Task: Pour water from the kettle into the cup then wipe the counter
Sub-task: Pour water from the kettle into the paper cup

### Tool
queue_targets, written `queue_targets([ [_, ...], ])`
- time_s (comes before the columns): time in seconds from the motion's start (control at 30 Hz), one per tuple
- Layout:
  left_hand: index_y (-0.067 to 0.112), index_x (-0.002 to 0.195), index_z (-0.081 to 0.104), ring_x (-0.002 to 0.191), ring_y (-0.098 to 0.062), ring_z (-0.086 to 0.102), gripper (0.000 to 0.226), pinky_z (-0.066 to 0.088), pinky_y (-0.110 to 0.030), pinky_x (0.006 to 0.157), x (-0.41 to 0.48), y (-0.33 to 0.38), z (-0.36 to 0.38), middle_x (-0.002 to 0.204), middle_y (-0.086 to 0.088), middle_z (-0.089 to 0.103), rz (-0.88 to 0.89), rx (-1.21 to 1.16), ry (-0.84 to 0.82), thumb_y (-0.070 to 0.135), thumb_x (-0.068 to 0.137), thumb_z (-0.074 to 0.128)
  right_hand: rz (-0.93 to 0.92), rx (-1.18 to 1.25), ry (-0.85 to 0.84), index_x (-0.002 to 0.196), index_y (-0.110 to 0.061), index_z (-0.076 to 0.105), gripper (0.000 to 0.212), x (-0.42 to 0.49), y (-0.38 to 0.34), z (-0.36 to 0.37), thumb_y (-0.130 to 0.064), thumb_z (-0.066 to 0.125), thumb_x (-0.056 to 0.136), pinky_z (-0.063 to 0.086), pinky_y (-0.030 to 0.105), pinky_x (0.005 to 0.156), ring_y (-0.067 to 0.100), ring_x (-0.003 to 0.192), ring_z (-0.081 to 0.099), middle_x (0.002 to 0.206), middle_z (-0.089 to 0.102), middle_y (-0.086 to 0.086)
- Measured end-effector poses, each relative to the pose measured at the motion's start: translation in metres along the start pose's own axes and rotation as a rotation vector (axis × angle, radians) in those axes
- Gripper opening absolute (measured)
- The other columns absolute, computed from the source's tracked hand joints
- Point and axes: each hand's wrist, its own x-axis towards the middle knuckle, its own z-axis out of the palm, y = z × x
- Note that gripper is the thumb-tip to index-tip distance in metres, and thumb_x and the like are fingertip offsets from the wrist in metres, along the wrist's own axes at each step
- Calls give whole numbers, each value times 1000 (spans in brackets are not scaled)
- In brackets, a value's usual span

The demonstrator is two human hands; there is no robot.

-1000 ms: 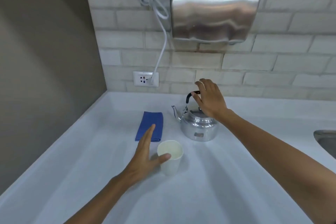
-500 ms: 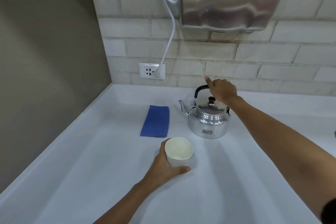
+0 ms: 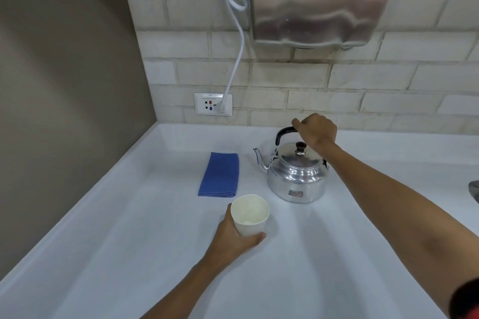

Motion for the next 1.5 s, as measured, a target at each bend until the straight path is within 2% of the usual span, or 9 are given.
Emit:
queue_targets([
  [0.2, 41, 119, 36, 102, -1, 53, 82, 41, -8, 74, 0, 1, 0, 112, 22, 53, 22, -2, 19, 40, 54, 86, -70, 33, 46, 37, -18, 26, 53, -15, -5, -33, -35, 54, 79, 23, 26, 43, 16, 36, 26, 36, 26, -4],
  [0.3, 42, 118, 35, 102, 2, 53, 80, 40, -8, 73, -2, 1, 0, 110, 25, 52, 27, -7, 17, 38, 55, 86, -128, 3, 61, 38, -19, 22, 54, -24, -11, -56, -37, 54, 79, 20, 27, 44, 17, 37, 23, 37, 22, -4],
  [0.53, 35, 123, 38, 105, -11, 55, 83, 42, -23, 84, 0, 0, 1, 115, 12, 56, 33, -15, 27, 36, 55, 86, -319, -159, 63, 39, -18, 21, 53, -54, -27, -90, -35, 53, 77, 21, 26, 45, 17, 39, 21, 38, 18, -3],
  [0.73, 39, 118, 36, 102, -10, 55, 81, 42, -18, 78, 0, 1, 1, 110, 15, 55, 40, 1, 37, 36, 55, 86, -419, -251, 69, 37, -16, 26, 52, -76, -38, -100, -35, 53, 78, 25, 28, 48, 16, 40, 25, 37, 23, -2],
  [0.87, 42, 117, 35, 97, -5, 55, 81, 40, -9, 70, -1, 1, 0, 104, 25, 53, 47, 4, 34, 38, 54, 86, -461, -309, 66, 38, -15, 27, 53, -88, -46, -100, -35, 53, 79, 20, 26, 45, 18, 43, 29, 38, 26, 0],
  [1.03, 43, 118, 35, 100, -4, 55, 83, 43, -17, 74, -2, 3, -1, 108, 23, 54, 43, -6, 16, 42, 53, 85, -539, -391, 64, 39, -15, 24, 55, -98, -57, -96, -37, 52, 80, 15, 26, 45, 20, 41, 26, 39, 24, 2],
  [1.2, 39, 121, 36, 104, -10, 56, 84, 48, -27, 83, -3, 3, -1, 113, 16, 56, 43, -15, 8, 42, 52, 85, -596, -446, 57, 40, -12, 28, 54, -101, -64, -94, -39, 51, 81, 14, 25, 45, 27, 48, 35, 39, 28, 2],
  [1.33, 37, 121, 37, 106, -13, 55, 84, 48, -27, 84, -3, 3, -1, 115, 13, 56, 43, -38, -1, 39, 53, 86, -621, -457, 53, 40, -11, 25, 56, -101, -68, -94, -38, 51, 81, 13, 25, 45, 19, 39, 24, 38, 26, 2],
  [1.5, 40, 118, 37, 105, -9, 56, 83, 47, -25, 83, -5, 5, 0, 112, 18, 56, 43, -46, -1, 46, 49, 84, -653, -472, 56, 40, -12, 27, 54, -102, -74, -94, -39, 50, 81, 14, 24, 45, 20, 41, 24, 39, 27, 1],
])
